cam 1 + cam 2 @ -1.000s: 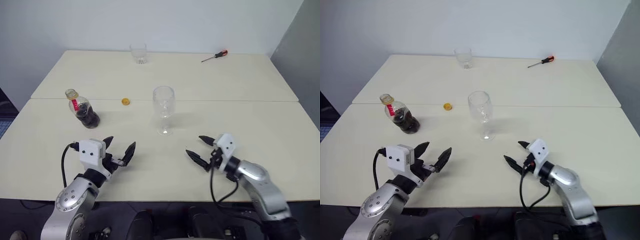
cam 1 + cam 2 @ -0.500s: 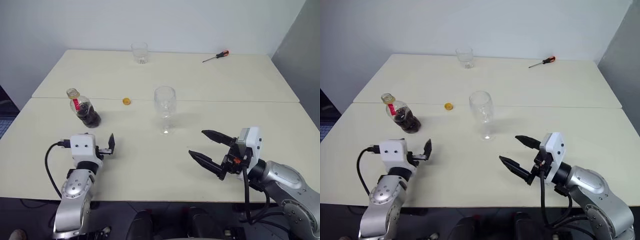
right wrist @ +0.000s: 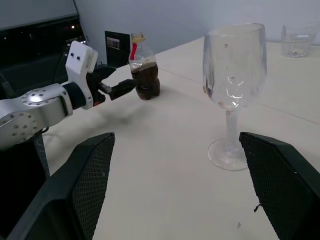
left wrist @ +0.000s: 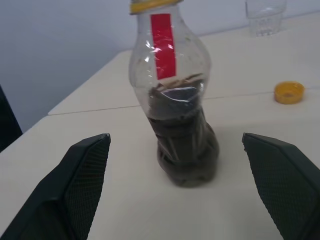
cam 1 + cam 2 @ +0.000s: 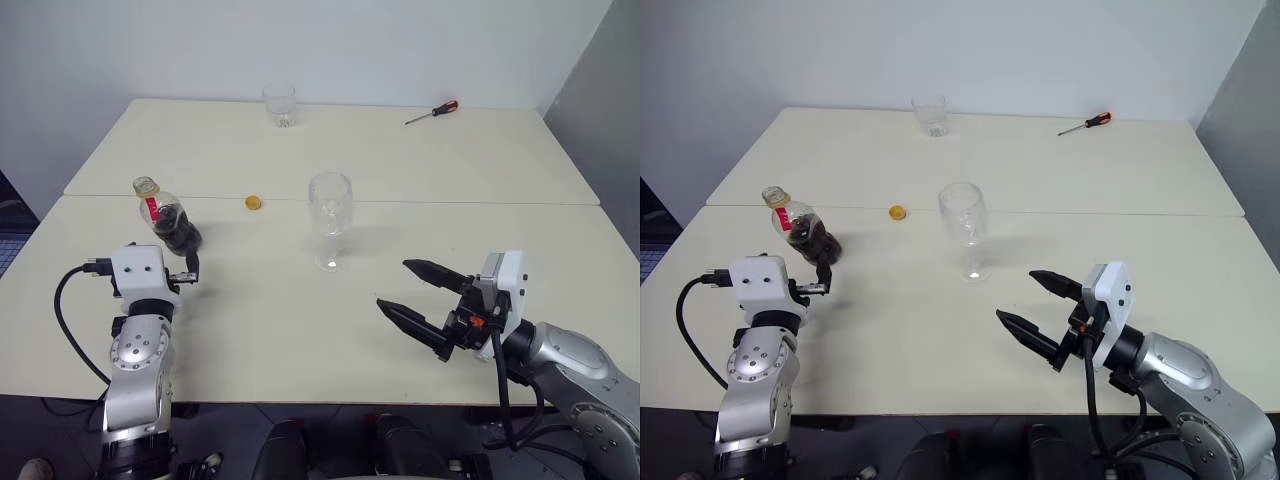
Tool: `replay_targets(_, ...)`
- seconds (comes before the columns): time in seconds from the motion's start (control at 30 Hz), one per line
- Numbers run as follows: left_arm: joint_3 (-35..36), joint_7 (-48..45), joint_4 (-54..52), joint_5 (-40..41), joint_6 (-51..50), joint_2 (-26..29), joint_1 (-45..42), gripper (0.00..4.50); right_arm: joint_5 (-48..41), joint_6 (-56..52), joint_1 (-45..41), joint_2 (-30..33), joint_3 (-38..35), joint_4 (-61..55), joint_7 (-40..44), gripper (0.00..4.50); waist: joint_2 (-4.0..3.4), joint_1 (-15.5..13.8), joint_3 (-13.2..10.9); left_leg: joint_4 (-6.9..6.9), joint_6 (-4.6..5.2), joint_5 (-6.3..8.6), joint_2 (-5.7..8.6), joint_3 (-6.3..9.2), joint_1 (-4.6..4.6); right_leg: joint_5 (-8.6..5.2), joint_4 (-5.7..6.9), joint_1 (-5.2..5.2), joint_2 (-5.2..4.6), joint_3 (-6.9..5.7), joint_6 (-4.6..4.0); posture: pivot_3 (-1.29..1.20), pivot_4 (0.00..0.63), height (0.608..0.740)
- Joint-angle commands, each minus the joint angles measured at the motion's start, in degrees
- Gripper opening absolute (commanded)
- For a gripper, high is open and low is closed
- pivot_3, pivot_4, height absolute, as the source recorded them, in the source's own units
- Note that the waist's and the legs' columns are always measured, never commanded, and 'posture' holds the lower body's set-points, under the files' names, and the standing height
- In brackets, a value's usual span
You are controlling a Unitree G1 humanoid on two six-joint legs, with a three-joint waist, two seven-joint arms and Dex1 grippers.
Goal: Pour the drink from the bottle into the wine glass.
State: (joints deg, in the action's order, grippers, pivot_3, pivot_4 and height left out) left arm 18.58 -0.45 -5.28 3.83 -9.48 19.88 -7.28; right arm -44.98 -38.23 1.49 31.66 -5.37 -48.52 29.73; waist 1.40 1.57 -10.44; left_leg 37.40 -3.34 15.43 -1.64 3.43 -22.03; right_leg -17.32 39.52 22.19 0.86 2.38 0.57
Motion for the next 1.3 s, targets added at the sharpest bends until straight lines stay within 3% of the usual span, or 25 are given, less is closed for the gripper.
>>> replay_targets(0.03,1.9,0.5,3.2,0.1,3.1,1.2,-3.3,4.50,-3.3,0.4,0.4,1.4,-1.8,-3.4,0.0,4.24,0.00,0.0,0.0,0.00,0.00,0.00,0.00,0.00,0.00,0.00,0.01,-0.01,0.00,0.00,0.00,0.00,0.150,0.740)
replay_targets(0.37,1.3,-3.8,15.1,3.1,8.0,1.6,-10.7,4.50,-6.5,1.2,1.2,4.7,-2.0,-5.5,-0.1,4.24,0.06,0.0,0.0,0.00,0.00,0.00,0.00,-0.02,0.00,0.02,-0.01,-0.01,-0.01,0.00,0.01,0.00,0.150,0.740)
replay_targets(1.3,0.3,-8.0,48.7,2.7,23.1,6.4,-29.8,4.50,-6.1,1.4,1.3,6.4,-1.0,-6.2,-3.6,4.24,0.12,0.0,0.0,0.01,-0.01,-0.01,0.04,-0.03,-0.01,0.09,0.01,-0.01,-0.02,-0.04,0.00,0.00,0.150,0.740)
